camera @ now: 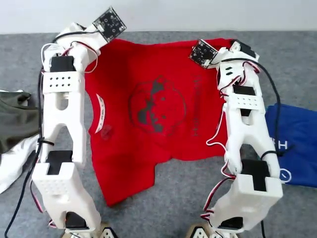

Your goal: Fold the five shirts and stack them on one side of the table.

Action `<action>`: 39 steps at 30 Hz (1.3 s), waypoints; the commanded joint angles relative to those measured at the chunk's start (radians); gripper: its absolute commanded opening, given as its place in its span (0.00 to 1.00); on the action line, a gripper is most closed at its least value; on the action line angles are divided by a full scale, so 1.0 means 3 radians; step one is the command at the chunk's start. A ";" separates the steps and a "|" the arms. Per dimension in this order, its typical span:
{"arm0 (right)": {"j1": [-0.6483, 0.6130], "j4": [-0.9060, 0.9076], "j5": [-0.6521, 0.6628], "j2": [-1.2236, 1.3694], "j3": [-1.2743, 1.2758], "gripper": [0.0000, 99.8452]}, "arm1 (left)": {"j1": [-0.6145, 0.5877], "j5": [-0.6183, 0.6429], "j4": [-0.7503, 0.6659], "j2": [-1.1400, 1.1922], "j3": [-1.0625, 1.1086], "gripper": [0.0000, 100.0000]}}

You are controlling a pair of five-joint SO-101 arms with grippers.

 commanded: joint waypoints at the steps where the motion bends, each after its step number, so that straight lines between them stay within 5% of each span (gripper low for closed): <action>1: 0.0003 -0.0028 0.0036 -0.0069 -0.0205 0.01 | 0.0041 -0.0066 0.0353 -0.0276 -0.0202 0.01; 17: 0.0028 0.2800 0.0041 -0.0806 -0.0281 0.01 | 0.0292 -0.0368 0.2900 -0.0864 -0.0197 0.01; 27: 0.0233 0.4110 0.0031 -0.1118 -0.0281 0.01 | 0.0409 -0.0358 0.2905 -0.2046 0.1542 0.01; 39: 0.0376 0.4785 0.0031 -0.1107 -0.0261 0.01 | 0.0583 -0.0245 0.2905 -0.3176 0.3654 0.01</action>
